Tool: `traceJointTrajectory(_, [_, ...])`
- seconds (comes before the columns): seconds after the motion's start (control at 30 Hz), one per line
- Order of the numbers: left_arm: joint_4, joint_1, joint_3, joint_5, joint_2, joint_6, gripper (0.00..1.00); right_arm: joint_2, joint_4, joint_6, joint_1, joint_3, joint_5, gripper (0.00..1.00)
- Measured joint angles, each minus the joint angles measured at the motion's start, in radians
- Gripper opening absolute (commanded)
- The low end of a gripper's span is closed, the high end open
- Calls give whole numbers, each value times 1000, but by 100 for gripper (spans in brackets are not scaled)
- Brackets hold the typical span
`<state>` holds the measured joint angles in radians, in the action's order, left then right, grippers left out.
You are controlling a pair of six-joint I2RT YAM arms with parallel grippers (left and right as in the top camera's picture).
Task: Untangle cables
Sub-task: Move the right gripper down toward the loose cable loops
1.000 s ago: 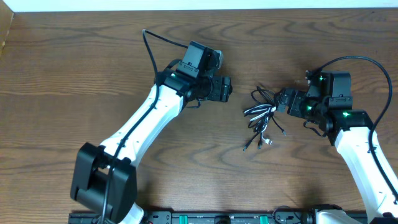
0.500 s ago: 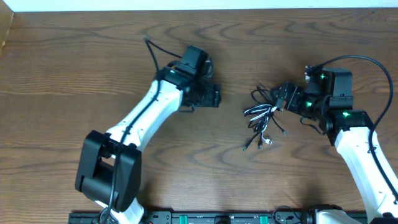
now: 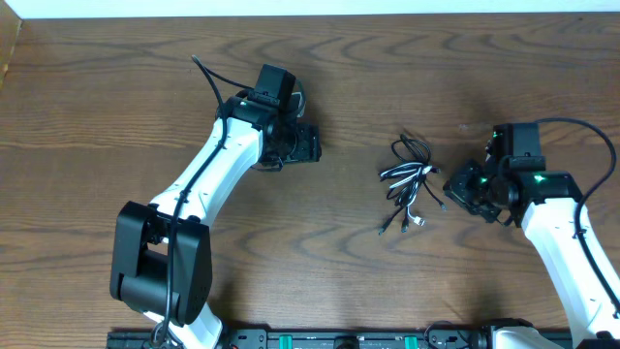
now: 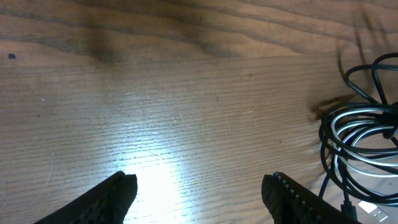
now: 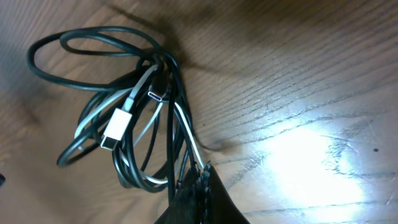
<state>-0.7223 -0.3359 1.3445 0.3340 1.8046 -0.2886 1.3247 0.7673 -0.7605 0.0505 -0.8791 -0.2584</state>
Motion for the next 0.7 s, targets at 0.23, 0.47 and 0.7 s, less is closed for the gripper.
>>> traceJointTrajectory(0.23, [-8, 0, 0, 0, 0, 1, 70, 32, -108, -133, 106, 34, 43, 1])
traceJointTrajectory(0.47, [-10, 0, 0, 0, 0, 6, 70, 189, -443, -229, 239, 71, 61, 1])
traceJointTrajectory(0.7, [-6, 0, 0, 0, 0, 8, 70, 330, -887, -255, 363, 71, 89, 1])
